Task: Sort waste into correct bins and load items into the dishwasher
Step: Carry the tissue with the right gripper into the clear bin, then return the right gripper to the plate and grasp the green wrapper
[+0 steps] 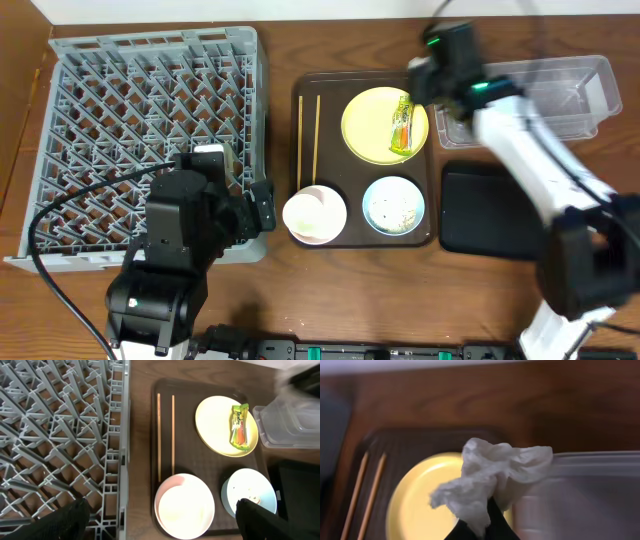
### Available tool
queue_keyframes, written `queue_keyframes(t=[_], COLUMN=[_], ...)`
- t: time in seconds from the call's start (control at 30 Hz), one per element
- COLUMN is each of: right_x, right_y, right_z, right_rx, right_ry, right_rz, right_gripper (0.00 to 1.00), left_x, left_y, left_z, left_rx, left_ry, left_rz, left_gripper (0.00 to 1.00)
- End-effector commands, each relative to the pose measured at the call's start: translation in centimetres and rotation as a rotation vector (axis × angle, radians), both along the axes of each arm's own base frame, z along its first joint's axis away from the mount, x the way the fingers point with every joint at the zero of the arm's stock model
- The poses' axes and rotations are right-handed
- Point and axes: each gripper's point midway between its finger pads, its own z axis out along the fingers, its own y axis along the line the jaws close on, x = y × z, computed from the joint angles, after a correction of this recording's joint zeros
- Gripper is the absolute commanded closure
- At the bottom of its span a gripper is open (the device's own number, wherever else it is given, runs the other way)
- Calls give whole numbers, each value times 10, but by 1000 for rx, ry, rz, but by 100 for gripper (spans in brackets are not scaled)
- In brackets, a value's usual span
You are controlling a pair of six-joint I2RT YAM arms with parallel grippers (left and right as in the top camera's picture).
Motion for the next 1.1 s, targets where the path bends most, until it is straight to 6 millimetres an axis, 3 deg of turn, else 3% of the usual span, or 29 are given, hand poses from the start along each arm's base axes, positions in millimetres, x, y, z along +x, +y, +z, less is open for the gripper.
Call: queue_keyframes(t=[0.0,0.07,0.1,0.13,0.17,0.23,0.43,0.57,0.67,0.73,0.8,0.93,1.07], right_x=[5,4,4,5,5,4,-24,-46,-51,-50,-46,-35,-27], right_y=[-63,-86,-93,-98,-97,-87,-12,32,37,36,36,40,35], right_z=[-8,-20,-24,-29,-29,-25,1,-17,-46,-64,-82,-125,-154], right_rx=[16,-15,-21,-23,-23,-4,90,-26,-151,-223,-277,-292,-289], right_ry=[63,97,107,117,118,114,99,135,171,174,168,180,198], right_rz=[-174,-231,-248,-248,-223,-135,170,244,102,0,-65,-97,-119], right_gripper=[99,99,91,62,47,40,42,45,46,37,35,35,40], left_x=[0,0,0,0,0,0,0,0,0,0,0,0,0], left_y=[-1,-1,-1,-1,-1,-1,-1,-1,-1,-1,-1,-1,-1], left_z=[9,9,9,9,9,9,9,9,9,9,9,9,9], left_rx=[-13,-13,-13,-13,-13,-13,-13,-13,-13,-13,-13,-13,-13], left_ry=[-19,-19,-19,-19,-19,-19,-19,-19,-19,-19,-19,-19,-19], left_rz=[-5,-5,-5,-5,-5,-5,-5,-5,-5,-5,-5,-5,-5], left_gripper=[6,6,6,6,6,6,6,6,6,6,6,6,6])
